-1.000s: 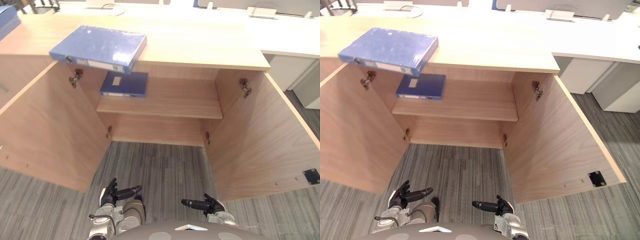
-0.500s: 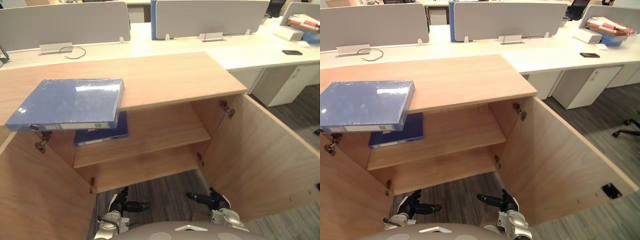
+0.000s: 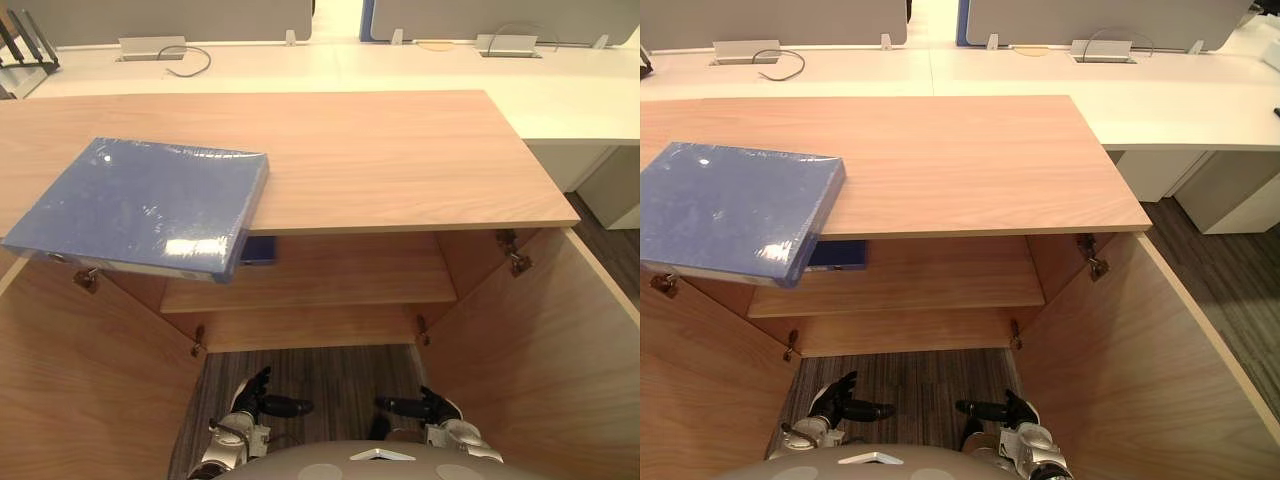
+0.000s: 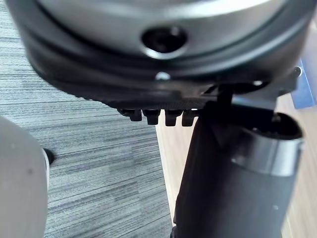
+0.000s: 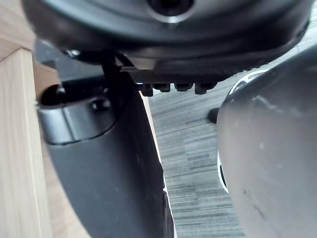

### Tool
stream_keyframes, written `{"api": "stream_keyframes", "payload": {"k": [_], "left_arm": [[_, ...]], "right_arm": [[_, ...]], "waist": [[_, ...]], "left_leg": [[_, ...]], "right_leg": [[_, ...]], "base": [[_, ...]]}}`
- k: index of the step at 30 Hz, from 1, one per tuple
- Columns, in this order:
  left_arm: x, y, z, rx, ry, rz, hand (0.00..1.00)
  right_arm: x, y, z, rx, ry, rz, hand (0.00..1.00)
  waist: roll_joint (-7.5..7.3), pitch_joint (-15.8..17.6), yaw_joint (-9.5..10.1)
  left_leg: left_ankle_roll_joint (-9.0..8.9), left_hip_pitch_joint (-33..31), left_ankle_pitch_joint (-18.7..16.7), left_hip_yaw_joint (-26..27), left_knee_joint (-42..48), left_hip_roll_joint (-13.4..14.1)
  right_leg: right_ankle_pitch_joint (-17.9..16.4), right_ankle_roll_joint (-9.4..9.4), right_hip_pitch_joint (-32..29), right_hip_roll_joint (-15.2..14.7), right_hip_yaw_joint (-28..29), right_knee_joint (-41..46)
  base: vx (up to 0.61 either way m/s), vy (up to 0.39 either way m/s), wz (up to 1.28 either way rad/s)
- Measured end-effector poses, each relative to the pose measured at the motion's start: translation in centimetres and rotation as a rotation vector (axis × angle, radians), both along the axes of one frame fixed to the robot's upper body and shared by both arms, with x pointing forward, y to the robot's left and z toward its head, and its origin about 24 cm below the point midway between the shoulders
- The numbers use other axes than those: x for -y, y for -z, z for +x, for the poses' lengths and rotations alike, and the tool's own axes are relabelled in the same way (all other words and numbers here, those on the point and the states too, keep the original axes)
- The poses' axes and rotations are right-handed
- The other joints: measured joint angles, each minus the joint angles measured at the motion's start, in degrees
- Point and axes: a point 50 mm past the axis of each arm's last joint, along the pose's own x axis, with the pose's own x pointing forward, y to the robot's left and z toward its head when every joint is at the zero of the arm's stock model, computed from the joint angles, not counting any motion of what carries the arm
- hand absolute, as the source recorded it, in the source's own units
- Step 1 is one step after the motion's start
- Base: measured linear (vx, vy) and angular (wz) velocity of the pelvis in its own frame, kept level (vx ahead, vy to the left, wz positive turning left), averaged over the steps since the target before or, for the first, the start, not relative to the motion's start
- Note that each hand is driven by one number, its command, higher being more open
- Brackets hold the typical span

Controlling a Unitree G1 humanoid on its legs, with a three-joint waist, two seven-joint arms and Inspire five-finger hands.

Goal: Walk over to the cabinet, pick up the folder, carry it to the office cabinet, place the folder inside the office cabinet, then close the office cabinet door

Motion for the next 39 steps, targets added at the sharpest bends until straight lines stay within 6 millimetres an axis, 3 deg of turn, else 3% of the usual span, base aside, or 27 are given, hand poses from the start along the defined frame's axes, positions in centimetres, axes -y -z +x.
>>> {"api": "stream_keyframes", "payload": {"k": [6, 14, 20, 24, 33, 39], "left_arm": [[-0.5, 0.0, -0.1, -0.001, -0.007, 0.016, 1.0], [-1.0, 0.0, -0.3, -0.003, -0.039, 0.029, 1.0], [-2.1, 0.2, -1.6, -0.011, -0.285, -0.036, 1.0], [-2.6, -0.3, -2.6, 0.046, -0.488, -0.082, 1.0], [-1.9, -2.8, -2.2, 0.194, -0.316, -0.02, 1.0], [-1.2, -4.8, -2.7, 0.267, -0.231, -0.023, 1.0]], "right_arm": [[-0.2, 0.4, -1.5, -0.042, 0.007, 0.02, 1.0], [-0.2, 0.6, -2.1, -0.054, 0.034, 0.045, 1.0], [0.0, 0.7, -2.5, -0.055, 0.082, 0.056, 1.0], [0.0, 0.8, -2.9, -0.074, 0.092, 0.061, 1.0], [0.1, 0.8, -2.7, -0.085, 0.035, 0.042, 1.0], [0.0, 0.9, -3.0, -0.11, 0.007, 0.026, 1.0]], "waist": [[-2.08, -1.44, 0.86], [-2.4, -1.57, 1.02], [-2.23, -1.51, 1.21], [-2.29, -1.54, 2.75], [-1.55, -0.84, 6.17], [-0.89, -0.37, 7.93]], "left_leg": [[0.01, -0.34, -0.01, -1.81, 3.04, -4.18], [0.09, -1.55, -0.06, -5.43, 2.96, -5.02], [0.09, -1.33, -0.06, -8.13, 2.78, -5.19], [0.22, -2.08, 0.03, -10.82, 2.52, -5.39], [1.48, -3.8, 0.88, -19.16, 1.38, -6.24], [0.58, -4.8, 1.47, -22.65, 1.67, -6.22]], "right_leg": [[3.0, 1.32, 4.78, -3.38, -0.87, -6.13], [3.1, 1.26, 5.71, -4.06, -4.17, -6.82], [3.09, 1.27, 7.24, -4.45, -6.94, -6.88], [3.08, 1.28, 7.65, -4.7, -9.11, -6.91], [3.13, 1.51, 10.22, -5.55, -17.24, -6.95], [2.35, 2.25, 11.24, -5.23, -20.38, -6.94]], "base": [[0.04, 0.086, 0.15], [0.03, -0.002, 0.27], [0.01, -0.042, 0.23], [-0.01, -0.052, 0.32], [-0.04, -0.037, 0.53], [-0.03, -0.031, 0.32]]}}
